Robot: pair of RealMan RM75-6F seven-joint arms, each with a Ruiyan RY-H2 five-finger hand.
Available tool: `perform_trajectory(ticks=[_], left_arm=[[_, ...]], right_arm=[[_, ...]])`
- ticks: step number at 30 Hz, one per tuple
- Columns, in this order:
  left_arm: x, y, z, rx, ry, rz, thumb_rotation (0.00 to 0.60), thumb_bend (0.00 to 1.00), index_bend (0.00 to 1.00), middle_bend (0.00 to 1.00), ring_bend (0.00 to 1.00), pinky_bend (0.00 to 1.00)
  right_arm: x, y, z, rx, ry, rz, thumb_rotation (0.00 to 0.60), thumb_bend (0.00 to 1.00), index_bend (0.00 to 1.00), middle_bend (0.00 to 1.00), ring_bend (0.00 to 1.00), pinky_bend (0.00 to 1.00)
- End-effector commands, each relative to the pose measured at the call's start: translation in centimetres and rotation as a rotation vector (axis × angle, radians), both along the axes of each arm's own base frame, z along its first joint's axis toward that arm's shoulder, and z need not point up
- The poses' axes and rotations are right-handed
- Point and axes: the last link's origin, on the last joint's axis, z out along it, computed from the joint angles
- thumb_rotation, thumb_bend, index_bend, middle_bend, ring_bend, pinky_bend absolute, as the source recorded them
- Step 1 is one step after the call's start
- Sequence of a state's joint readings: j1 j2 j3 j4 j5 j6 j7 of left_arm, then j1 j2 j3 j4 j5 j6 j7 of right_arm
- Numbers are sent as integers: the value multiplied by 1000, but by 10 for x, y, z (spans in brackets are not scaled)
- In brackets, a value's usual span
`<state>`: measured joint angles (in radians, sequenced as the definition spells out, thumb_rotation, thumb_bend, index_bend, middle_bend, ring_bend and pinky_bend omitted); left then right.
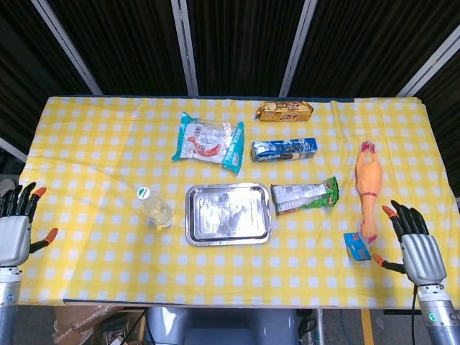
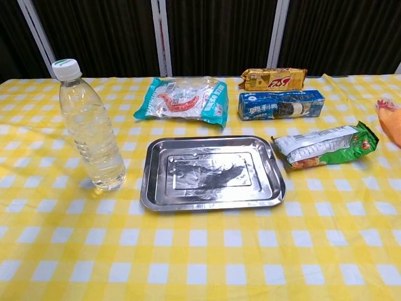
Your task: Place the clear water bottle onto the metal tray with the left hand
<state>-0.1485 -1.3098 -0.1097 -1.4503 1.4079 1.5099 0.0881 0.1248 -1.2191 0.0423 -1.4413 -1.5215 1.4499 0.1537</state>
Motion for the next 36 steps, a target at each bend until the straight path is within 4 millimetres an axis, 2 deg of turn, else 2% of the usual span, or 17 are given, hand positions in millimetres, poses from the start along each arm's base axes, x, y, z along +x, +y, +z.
perform_trajectory(ticks=[1,17,22,26,29,31,36], left_arm=[[0,0,1,1,-8,1,600,260,126,48,0,18],[1,2,-5,-50,-92,2,600,260,128,53,0,18],[1,0,-9,-73,-153,12,600,213,129,62,0,18],[12,0,-20,-129,-357,-2,600,194,132,63,0,18],[35,2,-37,-308,-753,20,600,192,132,63,0,18],[47,8,-41,-409,-940,35,600,192,133,63,0,18],[60,32,-64,-476,-982,22,600,191,134,63,0,18]], right_arm=[[-1,0,-1,3,4,-2,600,50,111,0,37,0],[3,2,-2,6,12,4,600,50,111,0,37,0],[1,2,-4,18,19,0,600,49,111,0,37,0],[2,2,-4,23,4,5,600,50,111,0,37,0],[0,0,-5,30,2,-3,600,50,111,0,37,0],[0,-1,-5,35,-4,-4,600,50,111,0,37,0],[1,-2,-8,49,-9,1,600,50,111,0,37,0]])
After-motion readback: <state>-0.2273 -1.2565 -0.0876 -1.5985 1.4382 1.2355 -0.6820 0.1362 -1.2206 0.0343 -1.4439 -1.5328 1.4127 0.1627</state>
